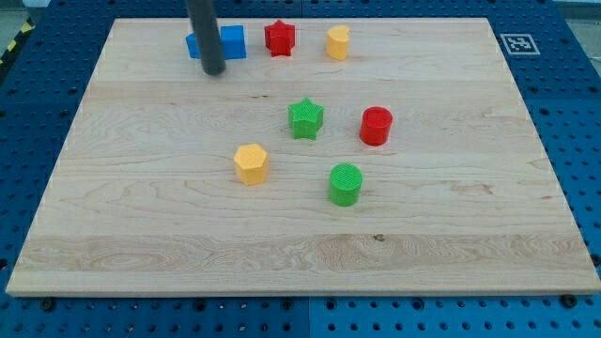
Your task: Place the green star to the top of the red circle
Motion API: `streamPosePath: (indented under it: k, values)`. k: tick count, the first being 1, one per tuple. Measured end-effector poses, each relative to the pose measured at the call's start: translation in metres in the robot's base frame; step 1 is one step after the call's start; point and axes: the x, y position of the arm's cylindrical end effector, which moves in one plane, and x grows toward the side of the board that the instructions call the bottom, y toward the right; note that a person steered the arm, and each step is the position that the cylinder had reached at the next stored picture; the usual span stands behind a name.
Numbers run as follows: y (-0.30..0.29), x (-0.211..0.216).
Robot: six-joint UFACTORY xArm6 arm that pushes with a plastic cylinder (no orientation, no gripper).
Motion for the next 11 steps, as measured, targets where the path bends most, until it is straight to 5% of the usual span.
streamPosePath:
  k: [3, 8, 11]
  values:
    - [0.063, 0.125]
    - [0.124, 0.054]
    - [0.064, 0.013]
